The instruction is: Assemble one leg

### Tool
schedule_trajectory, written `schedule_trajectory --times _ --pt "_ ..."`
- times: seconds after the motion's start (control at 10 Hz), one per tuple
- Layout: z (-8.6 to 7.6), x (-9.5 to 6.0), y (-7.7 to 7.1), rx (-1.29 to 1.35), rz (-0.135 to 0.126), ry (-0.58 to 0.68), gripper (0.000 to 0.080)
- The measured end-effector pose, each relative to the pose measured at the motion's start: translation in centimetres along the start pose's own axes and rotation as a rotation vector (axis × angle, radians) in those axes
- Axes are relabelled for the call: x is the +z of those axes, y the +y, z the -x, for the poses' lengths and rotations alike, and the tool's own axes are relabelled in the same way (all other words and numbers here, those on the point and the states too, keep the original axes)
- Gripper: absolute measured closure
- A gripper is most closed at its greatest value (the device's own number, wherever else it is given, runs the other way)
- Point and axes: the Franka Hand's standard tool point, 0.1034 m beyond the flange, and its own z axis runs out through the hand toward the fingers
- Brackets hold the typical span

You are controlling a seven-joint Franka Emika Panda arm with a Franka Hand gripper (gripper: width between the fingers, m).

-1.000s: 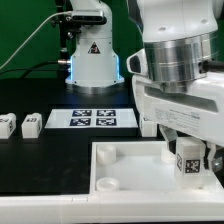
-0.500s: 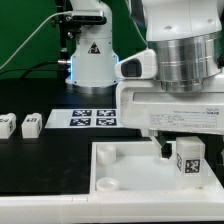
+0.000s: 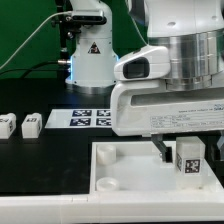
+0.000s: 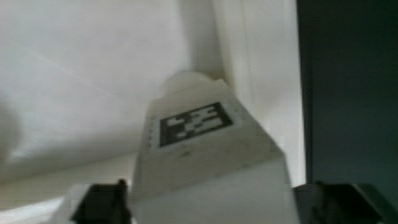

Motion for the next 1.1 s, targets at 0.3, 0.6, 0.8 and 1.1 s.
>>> schedule_trajectory --times 0.3,0.6,0.8,1.1 --pt "-0.2 0.0 0.3 0.268 0.002 0.003 0.0495" --pt "-0.4 0.0 0.9 0.649 -0.013 -0.008 0.0495" --pt "-0.1 0.0 1.0 0.979 -0.022 -0.036 0.0495" --pt "0.4 0.3 1.1 1.458 -0.043 -0.078 0.0496"
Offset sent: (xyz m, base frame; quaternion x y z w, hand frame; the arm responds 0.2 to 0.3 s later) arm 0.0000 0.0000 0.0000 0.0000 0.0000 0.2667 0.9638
